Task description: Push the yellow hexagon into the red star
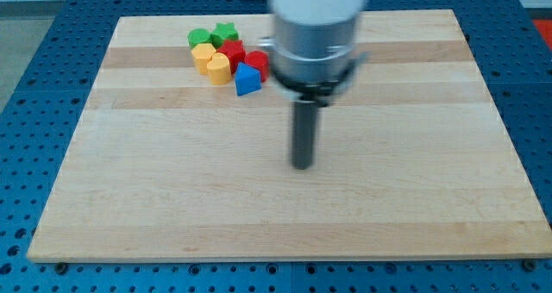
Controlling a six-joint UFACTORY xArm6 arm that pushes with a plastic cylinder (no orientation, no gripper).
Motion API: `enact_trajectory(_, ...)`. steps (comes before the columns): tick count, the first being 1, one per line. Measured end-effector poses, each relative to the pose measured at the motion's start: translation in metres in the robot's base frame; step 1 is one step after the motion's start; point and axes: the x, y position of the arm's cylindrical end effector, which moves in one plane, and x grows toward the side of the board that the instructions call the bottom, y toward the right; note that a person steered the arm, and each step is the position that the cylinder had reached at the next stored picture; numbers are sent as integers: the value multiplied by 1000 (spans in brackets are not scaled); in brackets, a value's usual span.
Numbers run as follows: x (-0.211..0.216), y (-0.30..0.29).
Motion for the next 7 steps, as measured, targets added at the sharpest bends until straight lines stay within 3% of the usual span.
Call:
enact_trajectory(1, -19, -83)
enact_trajectory(2, -68, -137)
enact_trajectory(4, -187, -155)
enact_trajectory(7, -190, -140)
